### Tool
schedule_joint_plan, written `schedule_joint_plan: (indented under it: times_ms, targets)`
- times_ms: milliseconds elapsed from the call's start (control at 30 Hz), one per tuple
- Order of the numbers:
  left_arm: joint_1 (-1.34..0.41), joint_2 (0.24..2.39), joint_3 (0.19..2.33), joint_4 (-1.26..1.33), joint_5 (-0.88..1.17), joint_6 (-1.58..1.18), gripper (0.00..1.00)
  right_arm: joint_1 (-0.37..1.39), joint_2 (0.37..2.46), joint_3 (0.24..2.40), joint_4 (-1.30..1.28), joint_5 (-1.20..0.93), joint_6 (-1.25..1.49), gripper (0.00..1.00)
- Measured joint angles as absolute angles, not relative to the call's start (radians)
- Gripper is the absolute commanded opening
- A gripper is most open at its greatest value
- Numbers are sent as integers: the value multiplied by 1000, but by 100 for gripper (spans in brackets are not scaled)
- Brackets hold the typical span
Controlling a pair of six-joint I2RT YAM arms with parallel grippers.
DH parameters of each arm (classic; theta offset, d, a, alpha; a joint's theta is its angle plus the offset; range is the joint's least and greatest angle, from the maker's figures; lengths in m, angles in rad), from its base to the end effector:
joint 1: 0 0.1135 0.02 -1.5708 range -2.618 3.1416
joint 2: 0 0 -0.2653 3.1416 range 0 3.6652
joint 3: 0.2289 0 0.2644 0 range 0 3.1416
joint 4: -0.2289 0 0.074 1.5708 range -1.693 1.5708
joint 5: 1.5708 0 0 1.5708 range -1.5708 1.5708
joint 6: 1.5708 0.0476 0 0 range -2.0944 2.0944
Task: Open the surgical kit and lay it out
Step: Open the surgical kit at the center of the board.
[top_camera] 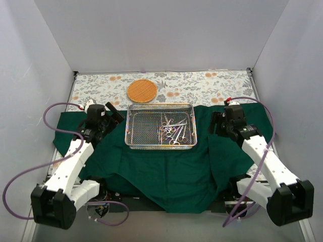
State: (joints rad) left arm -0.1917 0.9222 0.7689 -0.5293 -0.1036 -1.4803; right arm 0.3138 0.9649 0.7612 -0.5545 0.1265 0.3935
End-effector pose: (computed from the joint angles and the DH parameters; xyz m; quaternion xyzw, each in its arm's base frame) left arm 0.2145 -0.0366 0.2684 -0.5594 0.7076 -0.2870 0.3224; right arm 0.2123 0.0626 0.2549 0.0615 0.9150 0.0821 0.3901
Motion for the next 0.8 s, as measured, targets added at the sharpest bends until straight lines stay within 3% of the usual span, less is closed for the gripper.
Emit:
schedule_joint_plan:
  times_ms: [467,800]
  targets:
    - [-100,1485,875,-306,-113,-1462,95,73,1424,759,-205,-33,403,81]
    - [43,1625,899,-279,-52,-1458,96,-151,1477,696,-70,-150,477,85]
